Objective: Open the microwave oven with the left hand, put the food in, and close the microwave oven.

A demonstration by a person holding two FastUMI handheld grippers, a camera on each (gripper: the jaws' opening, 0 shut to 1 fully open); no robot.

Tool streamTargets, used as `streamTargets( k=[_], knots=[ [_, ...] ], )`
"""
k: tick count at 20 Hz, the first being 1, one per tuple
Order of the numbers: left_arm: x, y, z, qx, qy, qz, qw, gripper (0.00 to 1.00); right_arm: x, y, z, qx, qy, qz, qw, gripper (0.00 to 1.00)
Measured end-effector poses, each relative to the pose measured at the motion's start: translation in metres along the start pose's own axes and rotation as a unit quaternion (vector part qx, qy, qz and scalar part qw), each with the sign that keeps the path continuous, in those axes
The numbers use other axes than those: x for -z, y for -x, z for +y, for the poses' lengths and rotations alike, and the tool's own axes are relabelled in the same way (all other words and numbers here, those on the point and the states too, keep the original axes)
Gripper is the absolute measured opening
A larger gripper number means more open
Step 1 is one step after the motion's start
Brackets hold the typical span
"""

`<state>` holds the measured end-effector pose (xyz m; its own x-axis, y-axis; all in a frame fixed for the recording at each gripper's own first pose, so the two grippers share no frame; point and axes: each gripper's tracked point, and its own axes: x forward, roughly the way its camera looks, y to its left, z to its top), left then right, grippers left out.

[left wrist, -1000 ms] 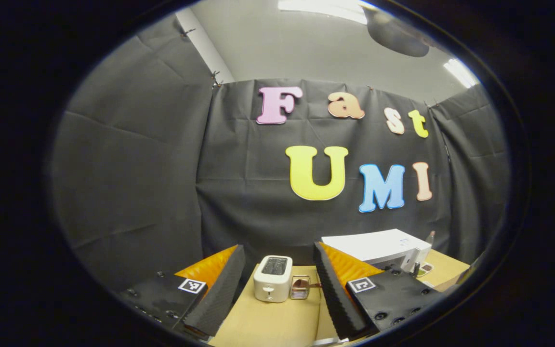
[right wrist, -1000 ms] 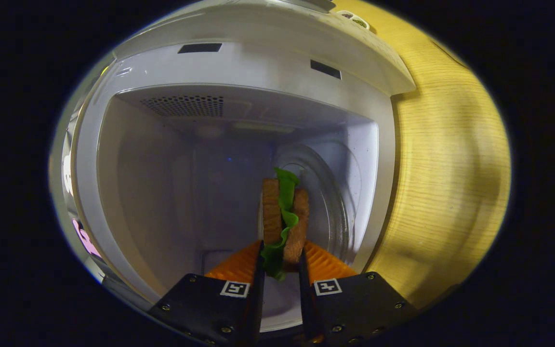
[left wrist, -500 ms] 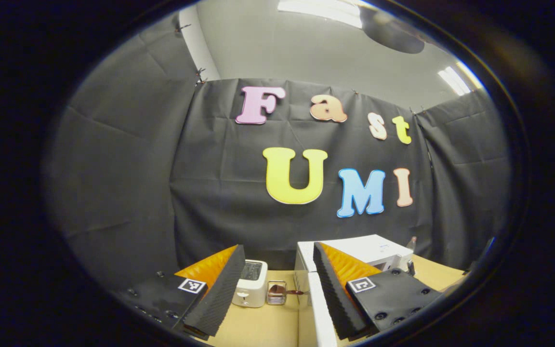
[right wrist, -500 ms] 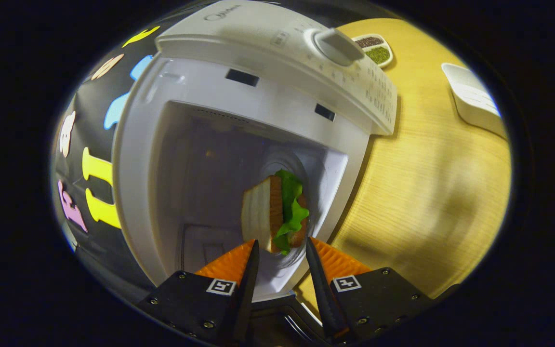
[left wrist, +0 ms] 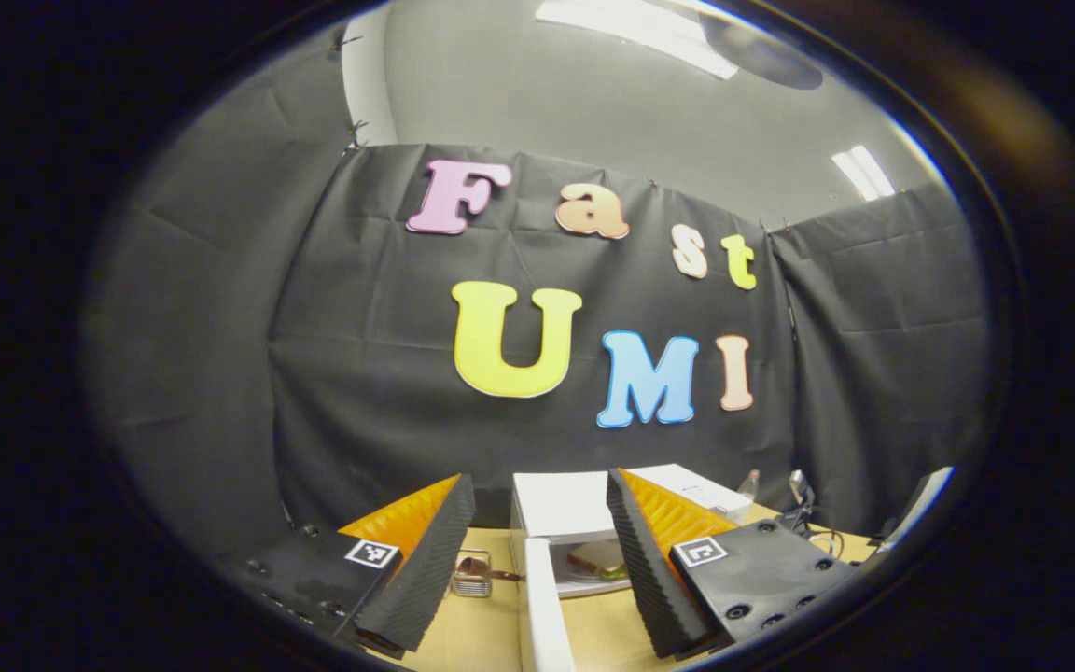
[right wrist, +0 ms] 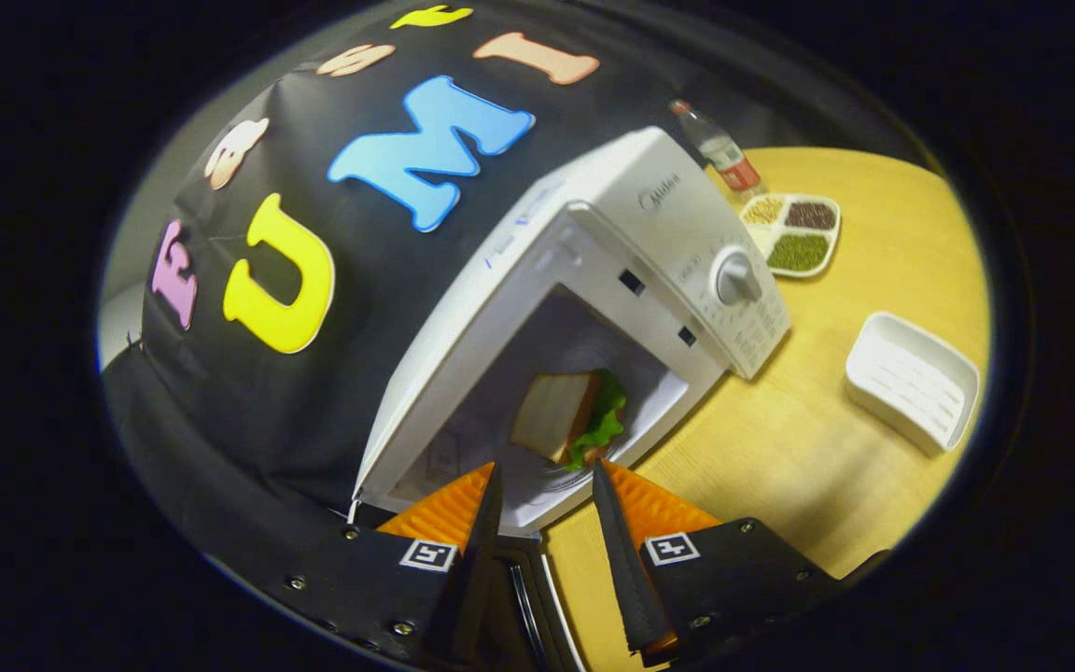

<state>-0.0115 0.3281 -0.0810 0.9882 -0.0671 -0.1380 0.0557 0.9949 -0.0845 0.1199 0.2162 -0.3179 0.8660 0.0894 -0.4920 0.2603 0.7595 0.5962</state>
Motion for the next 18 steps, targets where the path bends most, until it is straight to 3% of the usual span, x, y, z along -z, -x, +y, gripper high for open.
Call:
streamTargets(
  k=[5, 10, 14, 18],
  knots=[
    [0.014, -0.005, -0.033, 0.02, 0.018, 0.009, 1.0, 0.9, -0.063, 0.07, 0.005, -0.004, 0.139, -0.072, 0.988, 0.58],
    [0.022, -0.012, -0.074, 0.047, 0.053, 0.019, 0.997, 0.93, -0.09, 0.112, -0.001, 0.003, 0.209, -0.104, 0.972, 0.58],
    [0.018, -0.012, -0.085, 0.034, 0.033, 0.015, 0.999, 0.93, -0.115, 0.136, 0.005, 0.003, 0.266, -0.129, 0.955, 0.58],
    [0.026, -0.005, -0.091, 0.015, 0.02, 0.02, 0.999, 0.91, -0.162, 0.174, 0.002, 0.033, 0.3, -0.181, 0.936, 0.58]
  ],
)
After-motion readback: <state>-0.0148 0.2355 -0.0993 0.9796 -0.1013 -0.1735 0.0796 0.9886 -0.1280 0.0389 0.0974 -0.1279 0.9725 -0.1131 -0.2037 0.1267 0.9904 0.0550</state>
